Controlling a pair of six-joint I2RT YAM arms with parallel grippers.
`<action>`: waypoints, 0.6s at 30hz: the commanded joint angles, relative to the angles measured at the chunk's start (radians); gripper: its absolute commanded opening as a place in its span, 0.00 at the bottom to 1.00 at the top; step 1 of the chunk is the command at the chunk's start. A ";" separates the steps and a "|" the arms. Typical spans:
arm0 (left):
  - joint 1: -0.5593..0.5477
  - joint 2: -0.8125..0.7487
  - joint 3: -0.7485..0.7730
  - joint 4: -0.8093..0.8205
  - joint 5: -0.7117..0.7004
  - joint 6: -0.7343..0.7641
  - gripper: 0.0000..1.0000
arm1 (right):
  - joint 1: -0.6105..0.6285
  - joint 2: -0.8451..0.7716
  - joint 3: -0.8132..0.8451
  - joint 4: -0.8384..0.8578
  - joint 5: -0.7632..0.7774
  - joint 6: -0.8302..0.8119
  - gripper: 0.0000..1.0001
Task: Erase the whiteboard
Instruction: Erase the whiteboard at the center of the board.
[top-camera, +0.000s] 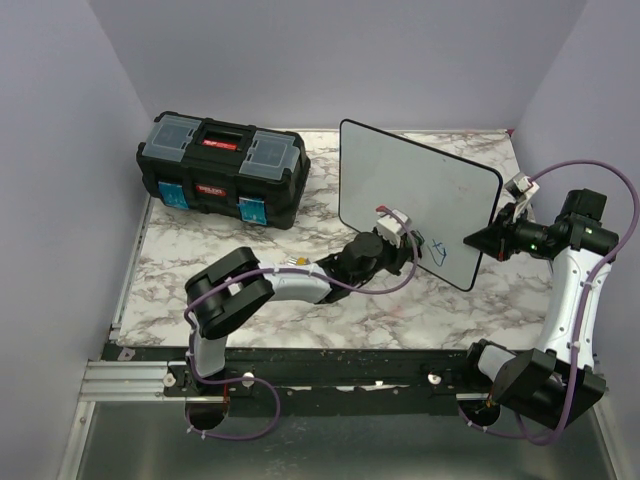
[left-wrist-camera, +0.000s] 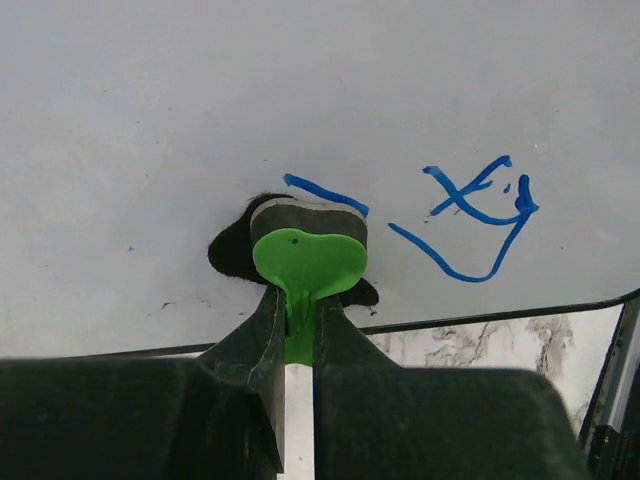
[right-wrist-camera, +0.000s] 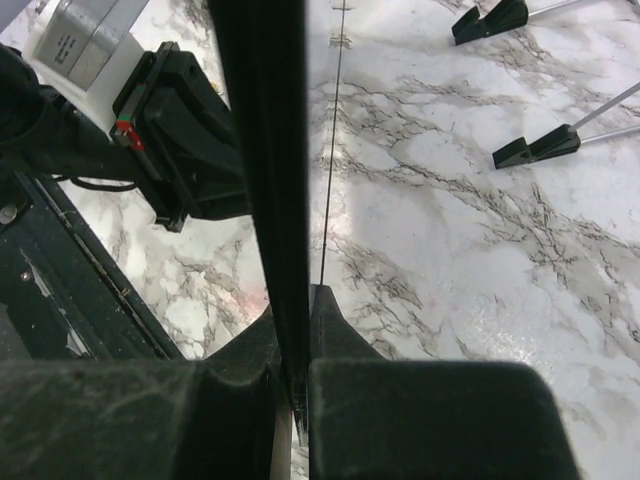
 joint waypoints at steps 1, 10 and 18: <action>-0.025 -0.003 0.043 -0.024 -0.013 0.033 0.00 | 0.021 -0.034 0.003 -0.100 -0.220 0.040 0.01; 0.083 -0.071 0.188 -0.146 0.027 0.092 0.00 | 0.021 -0.035 0.001 -0.096 -0.222 0.042 0.01; 0.061 -0.068 0.115 -0.083 0.052 0.035 0.00 | 0.021 -0.031 0.003 -0.097 -0.222 0.042 0.01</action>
